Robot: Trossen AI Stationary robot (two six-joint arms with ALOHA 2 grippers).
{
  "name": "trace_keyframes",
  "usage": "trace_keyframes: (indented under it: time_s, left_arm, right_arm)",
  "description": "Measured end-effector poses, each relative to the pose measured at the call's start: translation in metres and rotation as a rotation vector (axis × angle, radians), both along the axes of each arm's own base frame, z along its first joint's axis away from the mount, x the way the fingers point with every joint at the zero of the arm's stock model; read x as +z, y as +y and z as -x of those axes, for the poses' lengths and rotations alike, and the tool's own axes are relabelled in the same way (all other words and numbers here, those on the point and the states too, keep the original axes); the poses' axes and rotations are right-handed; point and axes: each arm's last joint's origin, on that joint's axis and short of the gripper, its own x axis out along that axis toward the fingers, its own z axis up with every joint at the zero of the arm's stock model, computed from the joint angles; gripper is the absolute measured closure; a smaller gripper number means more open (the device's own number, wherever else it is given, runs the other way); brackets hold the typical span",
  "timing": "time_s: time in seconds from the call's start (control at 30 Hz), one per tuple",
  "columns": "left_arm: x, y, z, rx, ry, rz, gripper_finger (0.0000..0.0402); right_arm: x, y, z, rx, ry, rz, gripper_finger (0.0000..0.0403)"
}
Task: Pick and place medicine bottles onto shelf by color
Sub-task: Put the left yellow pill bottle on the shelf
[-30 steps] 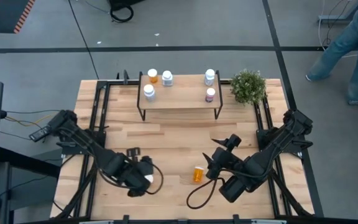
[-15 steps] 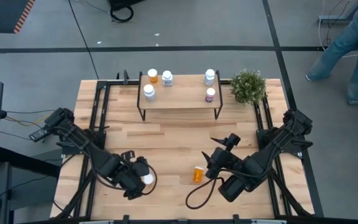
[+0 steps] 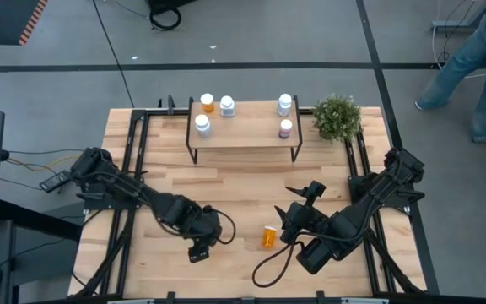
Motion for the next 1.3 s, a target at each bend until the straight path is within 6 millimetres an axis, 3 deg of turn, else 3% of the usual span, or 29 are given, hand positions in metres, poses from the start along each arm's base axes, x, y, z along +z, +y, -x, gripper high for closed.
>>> trace_keyframes:
  time_s: [0.17, 0.7, 1.3]
  left_arm:
    - [-0.009, 0.004, -0.008, -0.009, 0.018, -0.007, 0.0049]
    - [-0.055, -0.015, -0.019, -0.123, 0.125, -0.083, 0.0049]
    - [-0.067, -0.017, -0.024, -0.160, 0.128, -0.101, 0.0065]
  right_arm:
    - [0.000, -0.002, -0.001, 0.013, 0.028, 0.034, 0.0091]
    - [0.000, -0.013, -0.007, -0.030, 0.028, 0.050, 0.0091]
    - [0.000, -0.013, -0.007, -0.034, 0.025, 0.046, 0.0091]
